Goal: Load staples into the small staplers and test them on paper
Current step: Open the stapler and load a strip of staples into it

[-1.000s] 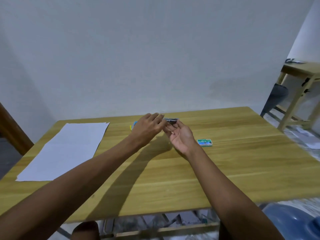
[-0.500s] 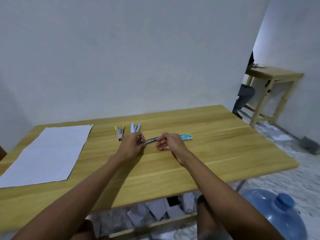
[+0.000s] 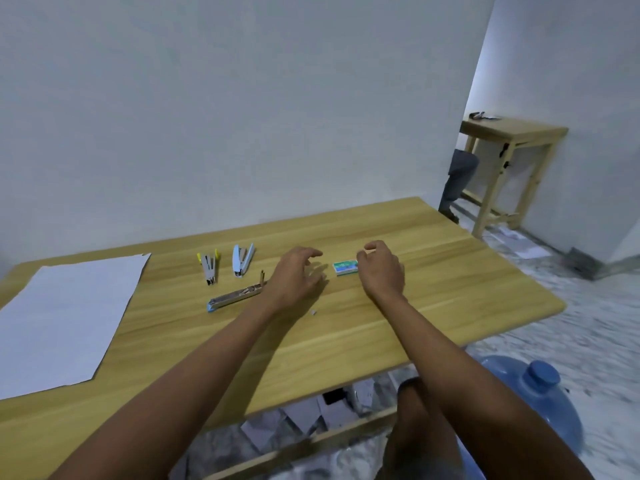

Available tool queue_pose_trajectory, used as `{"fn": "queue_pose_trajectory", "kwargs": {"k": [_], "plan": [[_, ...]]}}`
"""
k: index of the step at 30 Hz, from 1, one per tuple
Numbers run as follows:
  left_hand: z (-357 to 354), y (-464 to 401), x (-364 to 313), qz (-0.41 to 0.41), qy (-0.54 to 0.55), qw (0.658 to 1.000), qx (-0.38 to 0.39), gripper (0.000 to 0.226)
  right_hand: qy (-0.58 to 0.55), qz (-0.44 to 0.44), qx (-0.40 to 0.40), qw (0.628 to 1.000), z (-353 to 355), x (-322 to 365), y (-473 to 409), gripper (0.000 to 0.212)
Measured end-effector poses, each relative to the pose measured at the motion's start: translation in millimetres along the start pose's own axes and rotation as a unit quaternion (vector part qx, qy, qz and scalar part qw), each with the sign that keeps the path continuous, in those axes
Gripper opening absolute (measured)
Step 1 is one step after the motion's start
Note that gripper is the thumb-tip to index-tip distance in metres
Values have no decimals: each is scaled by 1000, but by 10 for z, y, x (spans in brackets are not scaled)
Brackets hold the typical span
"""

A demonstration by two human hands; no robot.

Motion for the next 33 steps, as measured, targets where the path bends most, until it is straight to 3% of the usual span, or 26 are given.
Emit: {"fn": "queue_pose_trajectory", "kwargs": {"k": [3,7,12,18,24,27,29,33], "plan": [[-216,-143,-52,19,-17,999,41,54,20,17,10,1000,-91,-7,-23,26],[-275,-226,-86,19,-7,999,34,31,-57,68,69,994,-207,100,58,24],[-185,-252,30,43,10,998,51,31,-84,47,59,994,-157,-12,-92,9],[-99,-246,126,61,27,996,65,18,-27,68,105,992,-104,-11,-253,8],[-70,-238,150,80,37,993,72,19,34,84,127,988,-1,63,-295,11],[-62,-248,169,82,35,992,88,19,96,201,93,971,69,262,-209,11],[-63,-259,172,84,29,991,96,18,118,264,146,946,38,412,-182,13],[-79,-266,163,88,21,990,109,20,214,271,261,901,-43,500,-242,13]]}}
Point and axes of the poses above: each hand's wrist, its own y-axis away from the middle knuckle, its own z-axis out of the back of the hand, x = y × z, the point moved 3 cm from there along -y, towards the middle knuckle, and after that the axes turned 1 degree about z, right-handed, at the moved point
